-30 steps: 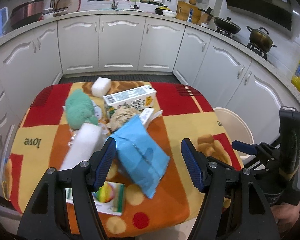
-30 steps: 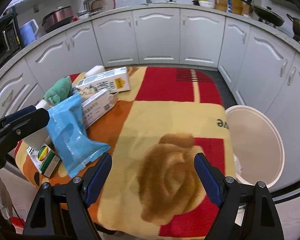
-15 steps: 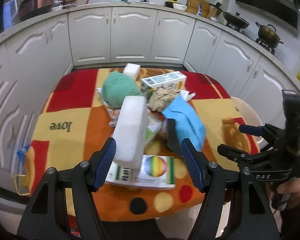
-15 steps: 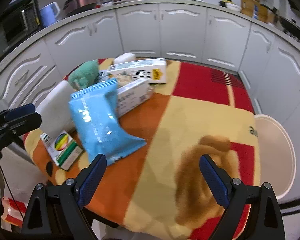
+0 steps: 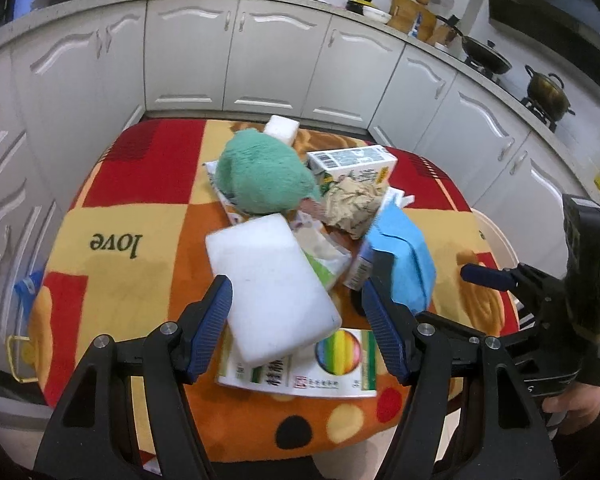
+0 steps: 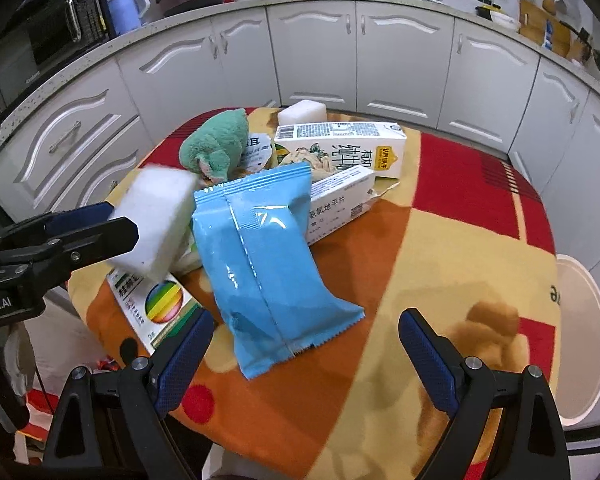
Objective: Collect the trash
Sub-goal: 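Grasp the white sponge with the left gripper while the right grasps the blue packet, then carry the sponge and blue packet to the bin and release both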
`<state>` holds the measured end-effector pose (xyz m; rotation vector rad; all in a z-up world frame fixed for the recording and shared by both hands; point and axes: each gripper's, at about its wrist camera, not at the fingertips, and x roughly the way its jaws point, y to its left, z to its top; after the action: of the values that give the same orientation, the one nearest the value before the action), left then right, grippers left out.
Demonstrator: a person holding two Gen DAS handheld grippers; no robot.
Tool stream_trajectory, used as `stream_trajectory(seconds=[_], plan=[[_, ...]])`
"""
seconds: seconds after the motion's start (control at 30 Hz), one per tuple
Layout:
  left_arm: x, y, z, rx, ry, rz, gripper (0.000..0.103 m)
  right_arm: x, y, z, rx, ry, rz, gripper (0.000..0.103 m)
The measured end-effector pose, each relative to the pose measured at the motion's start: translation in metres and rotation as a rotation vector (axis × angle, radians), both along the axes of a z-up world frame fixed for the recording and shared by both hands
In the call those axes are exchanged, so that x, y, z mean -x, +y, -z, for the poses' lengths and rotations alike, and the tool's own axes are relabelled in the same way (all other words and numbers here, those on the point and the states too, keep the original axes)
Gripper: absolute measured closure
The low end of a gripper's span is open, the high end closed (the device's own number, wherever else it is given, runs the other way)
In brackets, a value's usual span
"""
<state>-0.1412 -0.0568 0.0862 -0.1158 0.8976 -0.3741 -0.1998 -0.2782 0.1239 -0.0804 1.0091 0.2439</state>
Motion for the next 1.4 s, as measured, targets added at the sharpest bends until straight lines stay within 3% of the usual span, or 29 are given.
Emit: stream_trajectory(seconds=[0.17,0.37,0.6,0.87,0.93,1.0,1.2,1.4], plan=[[-0.007,0.017,0.008,0.021,0.029,-0.035,0.036,-0.007,0.004,0.004,-0.021,0.013,0.007,0.011],[-0.019,0.028,0.019,0.117,0.113,-0.052,0.036,-0.013,0.013,0.009,-0.010,0.023,-0.003,0.011],[-0.026,0.022,0.017,0.187,0.135,-0.044,0.036,-0.015,0.017,0.013,0.018,0.015,-0.003,0.011],[-0.036,0.006,0.022,0.110,0.141,-0.062,0.036,-0.017,0.005,0.018,-0.068,0.029,0.016,0.011],[-0.038,0.003,0.025,0.087,0.141,-0.061,0.036,-0.017,0.003,0.019,-0.089,0.026,0.004,0.023],[-0.039,0.001,0.028,0.079,0.143,-0.057,0.036,-0.017,0.001,0.020,-0.098,0.015,0.001,0.042],[-0.033,0.007,0.025,0.107,0.130,-0.052,0.041,-0.006,-0.013,0.009,-0.158,-0.014,-0.006,0.051],[-0.017,0.014,0.003,0.125,0.068,-0.054,0.041,0.007,-0.025,-0.014,-0.177,-0.074,0.010,0.052]])
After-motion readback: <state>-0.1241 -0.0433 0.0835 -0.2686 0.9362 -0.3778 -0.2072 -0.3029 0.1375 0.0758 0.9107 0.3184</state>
